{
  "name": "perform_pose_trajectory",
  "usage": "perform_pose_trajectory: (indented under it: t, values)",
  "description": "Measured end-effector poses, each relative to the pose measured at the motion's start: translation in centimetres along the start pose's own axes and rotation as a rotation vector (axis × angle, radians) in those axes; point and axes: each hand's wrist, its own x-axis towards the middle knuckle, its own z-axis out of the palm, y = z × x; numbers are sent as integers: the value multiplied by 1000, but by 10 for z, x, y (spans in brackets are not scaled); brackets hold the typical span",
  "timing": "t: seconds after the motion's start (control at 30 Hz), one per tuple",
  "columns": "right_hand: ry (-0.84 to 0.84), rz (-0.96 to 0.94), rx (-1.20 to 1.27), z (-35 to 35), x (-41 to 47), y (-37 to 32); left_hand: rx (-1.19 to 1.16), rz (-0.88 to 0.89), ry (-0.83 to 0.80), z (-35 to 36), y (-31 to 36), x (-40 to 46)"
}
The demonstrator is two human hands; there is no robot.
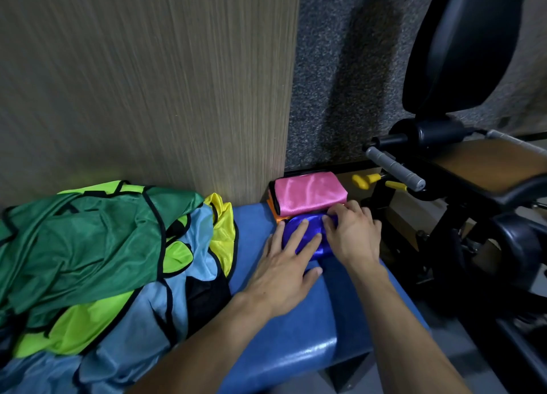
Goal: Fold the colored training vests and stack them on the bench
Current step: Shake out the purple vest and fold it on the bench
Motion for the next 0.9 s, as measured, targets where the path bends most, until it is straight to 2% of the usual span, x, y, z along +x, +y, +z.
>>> perform_pose_trajectory:
  t: [0.23,0.4,0.47,0.57,0.67,0.73,0.83,0.9]
  values:
    - [-186,40,-31,-10,-22,-9,-24,-39,-127,-22,-3,-41]
    - [-343,82,-9,-15,-36,-15,80,-6,-189,-31,-8,-62]
    - [-356,90,1,-23,-40,-20,102,5,-173,-38,-12,-76]
    - [-325,12,42,-41,-46,-43,101,38,-25,-58,-26,-104]
    - [-306,-175,148,-61,-58,-87,125,55,269,-83,-58,-135]
    - [-315,-321,229,-73,-71,-120,137,-16,410,-98,-86,-158]
    - [-369,-472,329,-86,-98,-166,180,-199,501,-124,-122,-195]
    - [-414,-501,347,-88,-117,-190,227,-354,423,-135,-143,-217]
